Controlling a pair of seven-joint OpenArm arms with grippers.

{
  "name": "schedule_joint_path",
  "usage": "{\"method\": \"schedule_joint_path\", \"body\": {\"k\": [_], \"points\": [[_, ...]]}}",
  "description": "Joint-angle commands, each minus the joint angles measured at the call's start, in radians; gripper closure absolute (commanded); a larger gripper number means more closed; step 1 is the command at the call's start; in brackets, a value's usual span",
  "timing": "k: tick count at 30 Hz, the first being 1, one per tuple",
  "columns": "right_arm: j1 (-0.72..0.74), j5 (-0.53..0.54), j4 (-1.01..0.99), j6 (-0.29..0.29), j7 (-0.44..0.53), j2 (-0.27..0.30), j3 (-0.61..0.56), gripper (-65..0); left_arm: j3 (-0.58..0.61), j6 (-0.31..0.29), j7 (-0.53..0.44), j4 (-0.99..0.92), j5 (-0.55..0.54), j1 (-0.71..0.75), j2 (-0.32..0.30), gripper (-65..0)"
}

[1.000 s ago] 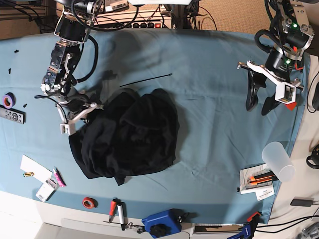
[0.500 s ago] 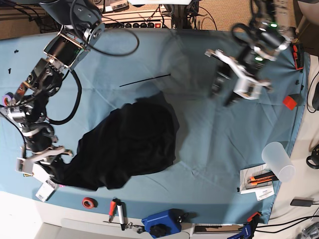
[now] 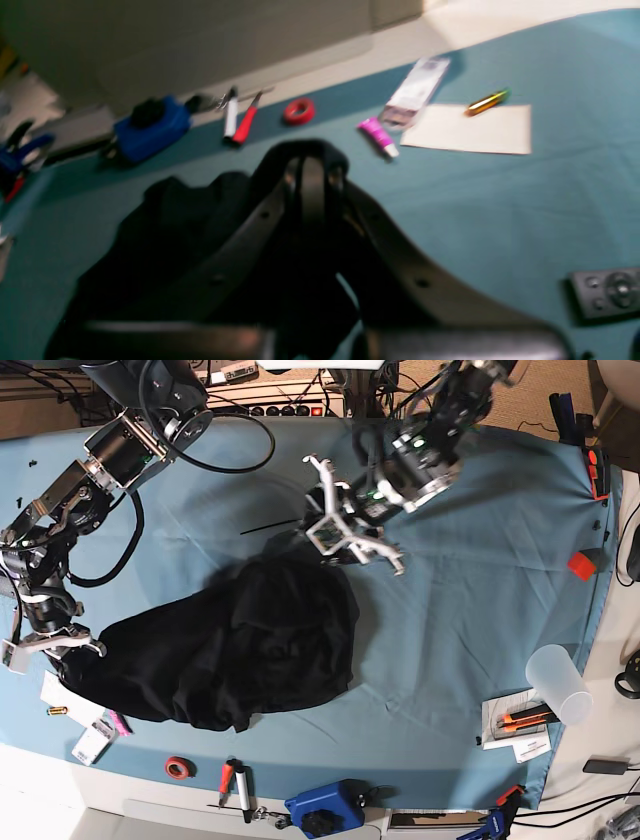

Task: Layout the t-shirt on the table in an organized manner, then fold the t-shirt properly
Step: 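Reach the left gripper to the shirt and grasp its fabric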

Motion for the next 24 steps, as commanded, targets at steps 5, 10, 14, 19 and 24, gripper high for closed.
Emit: {"method": "schedule_joint_path", "body": {"k": [5,10,14,19,24], "points": [[0.016,0.009,0.019,0.006,0.029,0.014,-0.002,0.0,0.099,0.011,-0.047,-0.032,0.127,-0.093,0.016,-40.6],[-0.004,0.009,0.019,0.006,0.031,0.015,-0.001,0.0,0.188,0.095,-0.046,-0.169,0.278,-0.177,0.019,-40.6],[-0.016,0.008,0.019,0.006,0.029,0.014,-0.001,0.0,0.215,0.228,-0.046,-0.253,0.301,-0.236,0.022,-40.6],[-0.017,0.009,0.019,0.006,0.029,0.014,-0.001,0.0,0.214,0.237,-0.036,-0.322,0.262,-0.296,0.044,-23.6],[-0.017,0.009,0.019,0.006,0.042,0.016,-0.002,0.0,0.214,0.407,0.015,-0.323,0.219,-0.338,0.052,0.0]]}}
